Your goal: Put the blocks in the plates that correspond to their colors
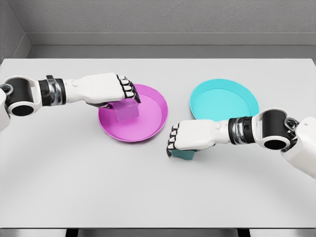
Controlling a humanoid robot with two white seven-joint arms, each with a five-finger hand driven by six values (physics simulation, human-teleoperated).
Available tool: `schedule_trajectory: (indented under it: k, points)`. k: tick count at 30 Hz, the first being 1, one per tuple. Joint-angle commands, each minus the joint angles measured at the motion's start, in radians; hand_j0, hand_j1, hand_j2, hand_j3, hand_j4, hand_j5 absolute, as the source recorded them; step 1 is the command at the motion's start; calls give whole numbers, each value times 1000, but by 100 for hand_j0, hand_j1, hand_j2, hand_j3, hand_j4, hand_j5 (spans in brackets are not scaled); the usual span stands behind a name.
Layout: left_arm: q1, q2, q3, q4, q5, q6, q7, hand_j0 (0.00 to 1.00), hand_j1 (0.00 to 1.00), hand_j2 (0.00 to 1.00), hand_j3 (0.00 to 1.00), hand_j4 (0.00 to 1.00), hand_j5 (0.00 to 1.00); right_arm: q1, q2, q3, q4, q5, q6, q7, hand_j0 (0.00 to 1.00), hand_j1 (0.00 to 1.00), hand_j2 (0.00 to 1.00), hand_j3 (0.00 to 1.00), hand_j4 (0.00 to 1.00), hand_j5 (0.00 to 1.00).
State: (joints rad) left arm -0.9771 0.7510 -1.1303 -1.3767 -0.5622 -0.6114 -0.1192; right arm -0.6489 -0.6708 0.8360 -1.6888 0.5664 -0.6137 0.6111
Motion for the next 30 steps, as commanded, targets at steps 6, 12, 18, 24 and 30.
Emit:
schedule_trajectory:
  k: [6, 12, 18, 24, 30]
  points:
    - [-6, 1, 3, 7, 38, 1, 1, 100, 100, 100, 100, 100, 100, -2, -9, -77, 0, -10, 3, 0, 64, 64, 64, 64, 64, 64]
    - [-9, 11, 7, 7, 85, 1, 4, 100, 100, 100, 100, 100, 100, 3, -19, -184, 7, -17, 3, 0, 64, 64, 64, 64, 64, 64]
    - [-8, 13, 7, 5, 117, 1, 7, 100, 100, 100, 100, 100, 100, 12, -44, -356, 95, -83, 3, 0, 64, 64, 64, 64, 64, 64]
    - [12, 174, 77, 8, 300, 1, 9, 100, 100, 100, 100, 100, 100, -6, -33, -388, 262, -86, 3, 0, 64, 64, 64, 64, 64, 64]
    - [89, 240, 98, 36, 400, 1, 9, 100, 100, 100, 100, 100, 100, -20, -1, -387, 360, -69, 3, 0, 83, 83, 83, 83, 83, 83]
